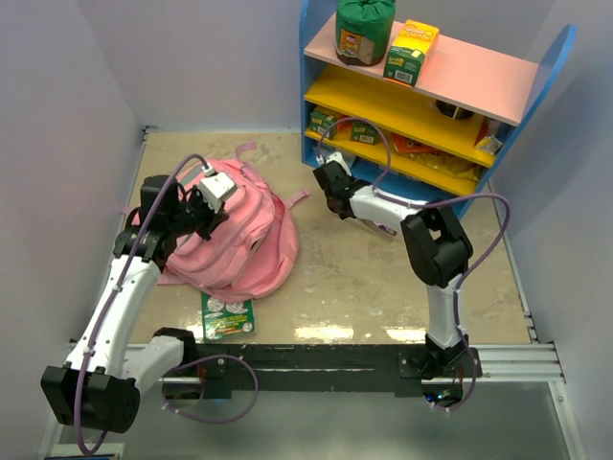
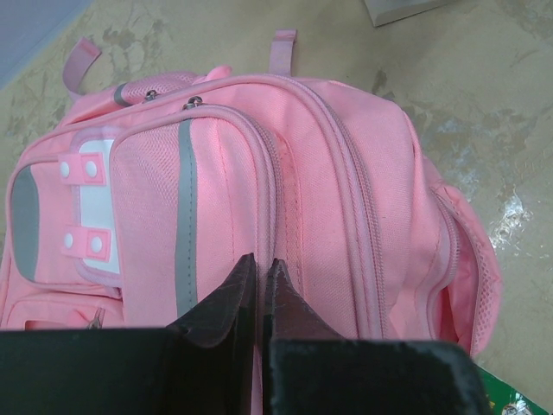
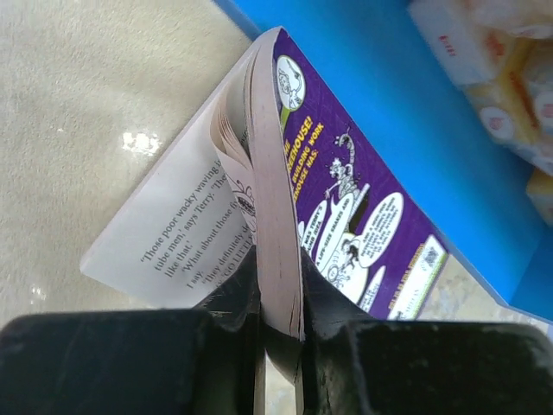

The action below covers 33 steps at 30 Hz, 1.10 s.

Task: Pack the student bag
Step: Pick up the book from the center of the board, then place the book in the student bag.

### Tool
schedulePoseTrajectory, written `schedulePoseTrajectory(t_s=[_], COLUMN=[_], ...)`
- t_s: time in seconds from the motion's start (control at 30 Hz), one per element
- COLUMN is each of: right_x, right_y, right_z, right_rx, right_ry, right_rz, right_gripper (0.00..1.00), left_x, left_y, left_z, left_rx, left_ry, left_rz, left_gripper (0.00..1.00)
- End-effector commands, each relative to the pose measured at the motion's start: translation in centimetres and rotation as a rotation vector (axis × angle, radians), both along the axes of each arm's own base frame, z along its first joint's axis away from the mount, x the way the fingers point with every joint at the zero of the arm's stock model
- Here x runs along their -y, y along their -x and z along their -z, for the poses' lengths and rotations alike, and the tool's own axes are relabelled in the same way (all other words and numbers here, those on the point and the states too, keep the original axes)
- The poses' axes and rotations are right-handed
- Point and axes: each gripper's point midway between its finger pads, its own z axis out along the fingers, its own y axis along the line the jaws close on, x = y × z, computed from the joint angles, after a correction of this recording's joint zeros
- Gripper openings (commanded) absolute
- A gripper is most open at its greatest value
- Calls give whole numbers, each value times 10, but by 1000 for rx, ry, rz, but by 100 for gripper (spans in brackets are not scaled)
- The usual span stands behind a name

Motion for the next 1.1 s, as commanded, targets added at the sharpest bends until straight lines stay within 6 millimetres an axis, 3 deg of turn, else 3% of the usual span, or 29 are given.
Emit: schedulePoseTrajectory(t_s=[0.0, 0.1, 0.17, 0.2, 0.23, 0.27, 0.3, 0.4, 0.43, 0.53, 0.63, 0.73, 0.8, 0.83, 0.87, 0.93, 1.0, 1.07], right_x=[-16, -31, -44, -44, -56, -56, -51, -52, -52, -69, -92, -108, -120, -133, -138, -150, -157, -159], right_y=[-7, 9, 29, 39, 52, 62, 74, 103, 117, 155, 188, 217, 230, 250, 258, 267, 263, 256], right_z=[-95, -139, -156, -179, -188, -185, -206, -216, -235, -238, -226, -195, -187, -173, -170, -155, -140, -140], right_rx=[196, 262, 284, 324, 337, 331, 368, 366, 394, 352, 268, 180, 190, 177, 188, 206, 207, 261], right_ry=[-157, -180, -183, -218, -247, -250, -264, -300, -350, -409, -401, -326, -265, -225, -197, -92, -10, 84], right_rz=[-11, -63, -111, -127, -169, -188, -215, -275, -310, -472, -638, -767, -850, -930, -967, -1022, -1022, -1011], right_gripper=[0, 0, 0, 0, 0, 0, 0, 0, 0, 0, 0, 0, 0, 0, 0, 0, 0, 0], left_x=[0, 0, 0, 0, 0, 0, 1, 1, 1, 3, 10, 15, 23, 24, 26, 27, 29, 31], left_y=[-6, -7, -8, -8, -9, -9, -9, -12, -14, -16, -16, -15, -11, -10, -9, -7, -3, 0], left_z=[-31, -36, -43, -46, -53, -57, -57, -66, -70, -73, -79, -87, -89, -93, -93, -95, -95, -99], left_rx=[126, 138, 149, 153, 168, 170, 160, 160, 161, 142, 124, 91, 60, 59, 51, 47, 33, 37], left_ry=[15, 20, 26, 29, 31, 40, 41, 55, 63, 94, 136, 181, 217, 224, 233, 235, 243, 246], left_rz=[16, 13, 17, 18, 20, 28, 33, 44, 46, 74, 132, 172, 213, 222, 234, 243, 252, 276], left_gripper=[0, 0, 0, 0, 0, 0, 0, 0, 0, 0, 0, 0, 0, 0, 0, 0, 0, 0])
